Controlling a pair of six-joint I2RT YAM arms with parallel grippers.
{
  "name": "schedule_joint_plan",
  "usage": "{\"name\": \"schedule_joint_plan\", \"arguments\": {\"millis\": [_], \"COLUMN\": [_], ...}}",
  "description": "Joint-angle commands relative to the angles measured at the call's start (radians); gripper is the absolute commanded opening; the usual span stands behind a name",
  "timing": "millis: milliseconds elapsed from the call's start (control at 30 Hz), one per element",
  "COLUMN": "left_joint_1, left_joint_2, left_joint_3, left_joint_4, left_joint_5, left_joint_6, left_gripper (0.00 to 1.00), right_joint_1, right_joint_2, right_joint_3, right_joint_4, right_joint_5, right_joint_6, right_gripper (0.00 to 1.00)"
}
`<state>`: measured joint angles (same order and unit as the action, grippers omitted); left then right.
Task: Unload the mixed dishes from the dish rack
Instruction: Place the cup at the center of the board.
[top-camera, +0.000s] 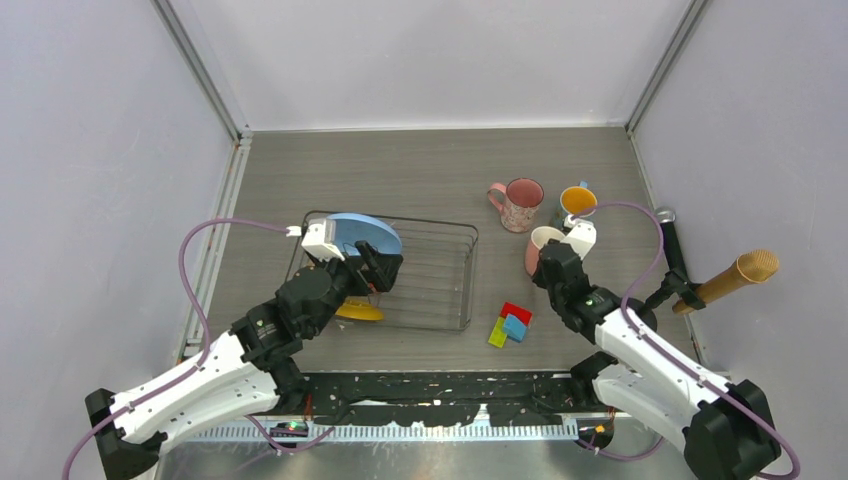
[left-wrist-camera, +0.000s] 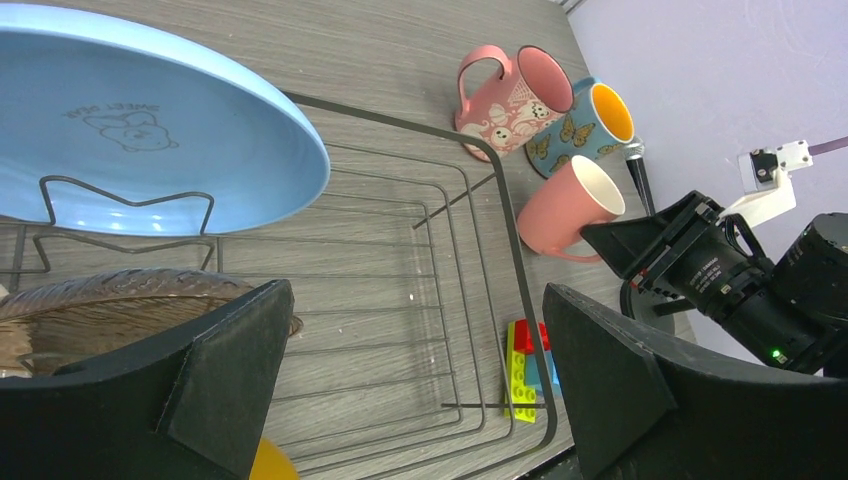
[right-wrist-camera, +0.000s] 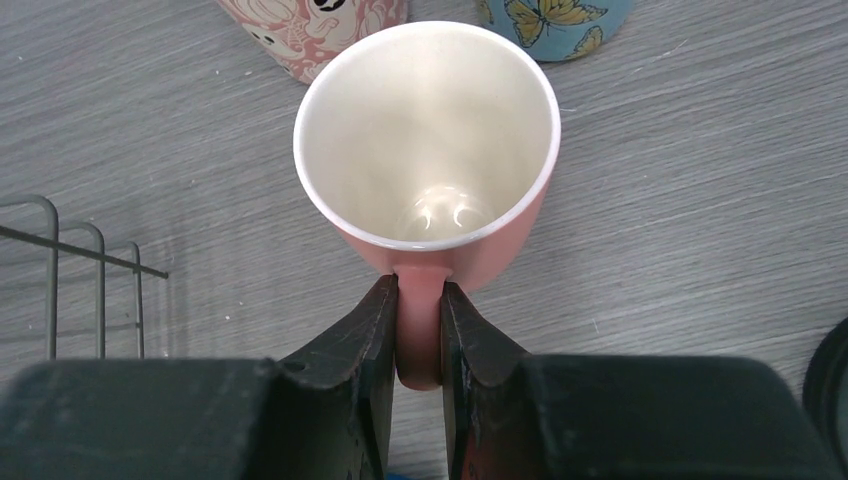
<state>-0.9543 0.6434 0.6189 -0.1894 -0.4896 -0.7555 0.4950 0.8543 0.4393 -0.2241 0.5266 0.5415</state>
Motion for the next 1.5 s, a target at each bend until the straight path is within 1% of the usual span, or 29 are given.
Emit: {"name": "schedule_joint_plan", "arguments": {"millis": [0,200,300,400,433,533,667,867,967,1033,1067,1100,1133,1167,1200,1267,1367,1467], "left_joint_1": [0.003,0.004,0.003,0.003,0.004,0.003,0.003,0.003,0.003,0.003,0.003,0.003,0.003,0.003,0.003,0.003,0.003,0.003], "left_joint_2": [0.004,0.007,-0.002,-0.014,-0.017,-0.025,-0.024,-0.023,-0.023,-0.023,-0.024,-0.021,-0.02,-0.016,-0.01,0.002,0.023,0.043], "left_joint_3": [0.038,0.042,0.042,0.04,0.038,0.037,0.039,0.042,0.046,0.048,0.049,0.05,0.051,0.054,0.057,0.065,0.088,0.103], "left_joint_4": [0.016,0.011,0.005,-0.004,-0.005,-0.007,-0.011,-0.023,-0.028,-0.03,-0.032,-0.034,-0.036,-0.04,-0.045,-0.059,-0.093,-0.113], "left_joint_5": [-0.026,-0.024,-0.025,-0.031,-0.034,-0.038,-0.04,-0.038,-0.036,-0.035,-0.034,-0.034,-0.035,-0.035,-0.038,-0.049,-0.075,-0.082], "left_joint_6": [-0.007,-0.008,-0.008,-0.008,-0.008,-0.008,-0.007,-0.011,-0.013,-0.013,-0.014,-0.014,-0.016,-0.017,-0.018,-0.025,-0.034,-0.038], "left_gripper": [1.0,1.0,1.0,0.99,0.99,0.99,0.99,0.99,0.99,0.99,0.99,0.99,0.99,0.99,0.99,0.99,0.99,0.99], "right_joint_1": [-0.006,-0.007,-0.007,-0.007,-0.007,-0.009,-0.014,-0.019,-0.019,-0.019,-0.019,-0.019,-0.019,-0.019,-0.019,-0.019,-0.019,-0.019], "right_joint_2": [0.039,0.132,0.17,0.183,0.186,0.191,0.203,0.226,0.218,0.206,0.195,0.188,0.171,0.162,0.14,0.101,0.041,-0.028], "right_joint_3": [-0.002,0.001,0.005,0.012,0.012,0.013,0.017,0.025,0.034,0.042,0.045,0.052,0.055,0.061,0.063,0.07,0.082,0.1], "right_joint_4": [0.137,0.191,0.191,0.172,0.171,0.167,0.166,0.15,0.125,0.101,0.092,0.076,0.068,0.051,0.042,0.018,-0.029,-0.077], "right_joint_5": [0.066,0.068,0.088,0.115,0.121,0.142,0.143,0.138,0.127,0.116,0.11,0.098,0.09,0.077,0.067,0.053,0.034,-0.001], "right_joint_6": [0.037,0.049,0.06,0.067,0.067,0.069,0.068,0.075,0.081,0.082,0.084,0.084,0.085,0.088,0.091,0.097,0.097,0.089], "right_gripper": [0.01,0.1,0.13,0.17,0.2,0.25,0.3,0.43,0.48,0.55,0.62,0.65,0.72,0.75,0.8,0.88,0.97,0.99]}}
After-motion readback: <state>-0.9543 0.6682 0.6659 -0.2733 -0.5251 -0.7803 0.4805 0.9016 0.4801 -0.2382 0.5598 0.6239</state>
